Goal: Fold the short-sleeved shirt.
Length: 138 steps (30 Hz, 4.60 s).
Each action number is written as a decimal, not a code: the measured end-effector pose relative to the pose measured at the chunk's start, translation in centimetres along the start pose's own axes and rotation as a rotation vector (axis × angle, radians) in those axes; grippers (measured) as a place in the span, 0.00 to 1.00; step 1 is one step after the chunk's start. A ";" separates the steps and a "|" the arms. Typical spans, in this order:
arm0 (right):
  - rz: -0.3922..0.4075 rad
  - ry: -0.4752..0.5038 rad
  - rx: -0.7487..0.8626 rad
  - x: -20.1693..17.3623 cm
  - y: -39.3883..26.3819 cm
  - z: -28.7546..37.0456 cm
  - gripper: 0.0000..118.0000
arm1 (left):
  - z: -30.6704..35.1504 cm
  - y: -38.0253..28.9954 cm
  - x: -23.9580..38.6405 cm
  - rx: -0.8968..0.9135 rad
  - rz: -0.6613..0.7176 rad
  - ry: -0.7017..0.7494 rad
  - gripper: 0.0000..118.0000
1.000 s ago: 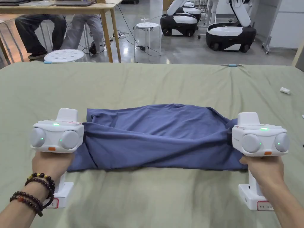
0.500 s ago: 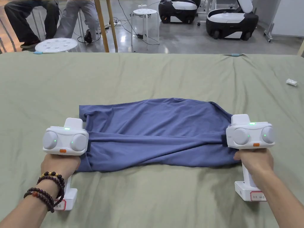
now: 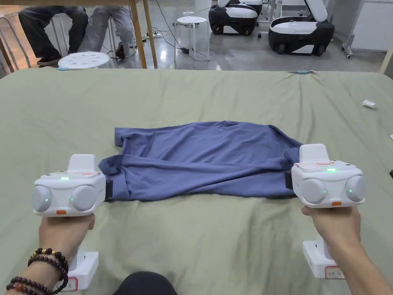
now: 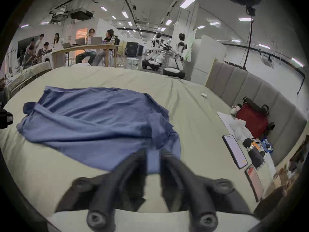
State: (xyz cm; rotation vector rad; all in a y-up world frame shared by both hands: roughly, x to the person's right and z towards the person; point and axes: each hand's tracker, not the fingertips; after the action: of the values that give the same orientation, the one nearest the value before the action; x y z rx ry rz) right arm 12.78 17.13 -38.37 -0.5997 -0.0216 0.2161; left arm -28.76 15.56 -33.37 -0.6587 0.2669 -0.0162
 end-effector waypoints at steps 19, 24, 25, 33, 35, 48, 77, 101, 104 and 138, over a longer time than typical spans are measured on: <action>-0.022 0.070 0.013 -1.2 -2.0 2.3 0.00 | -0.3 1.0 0.1 -0.014 0.007 -0.023 0.19; -0.021 0.083 0.007 -1.1 -2.1 1.7 0.00 | -3.7 1.8 0.4 -0.078 0.019 -0.033 0.81; -0.020 0.083 0.007 -0.9 -2.1 1.7 0.00 | -4.3 1.9 0.5 -0.092 0.012 -0.031 0.78; -0.029 0.068 -0.007 0.4 -2.1 0.9 0.00 | -7.6 0.7 0.9 -0.185 0.076 -0.089 0.59; -0.029 0.061 -0.012 0.8 -2.1 0.6 0.00 | -6.8 0.5 1.4 -0.152 0.033 -0.071 0.18; -0.093 0.087 -0.148 5.8 0.6 -4.3 0.86 | -4.6 1.6 1.8 -0.121 -0.023 -0.072 0.04; 0.018 0.114 -0.219 3.8 -0.5 -5.1 0.09 | 0.1 0.8 0.8 -0.033 -0.107 -0.053 0.04; 0.032 0.034 -0.229 2.7 -8.1 2.6 0.09 | 5.7 -7.8 -0.4 -0.081 -0.065 -0.089 0.04; 0.024 0.018 -0.229 2.5 -8.3 2.5 0.10 | 5.6 -7.8 -0.3 -0.080 -0.067 -0.081 0.04; 0.041 0.073 -0.038 -0.1 -2.9 5.7 0.00 | -2.2 6.2 2.0 -0.035 -0.037 -0.066 0.65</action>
State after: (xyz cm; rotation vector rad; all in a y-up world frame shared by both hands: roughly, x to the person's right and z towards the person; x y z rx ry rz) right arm 12.75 17.92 -31.99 -0.6461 0.0571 0.2342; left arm -27.84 18.94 -39.30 -0.6973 0.1919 -0.0255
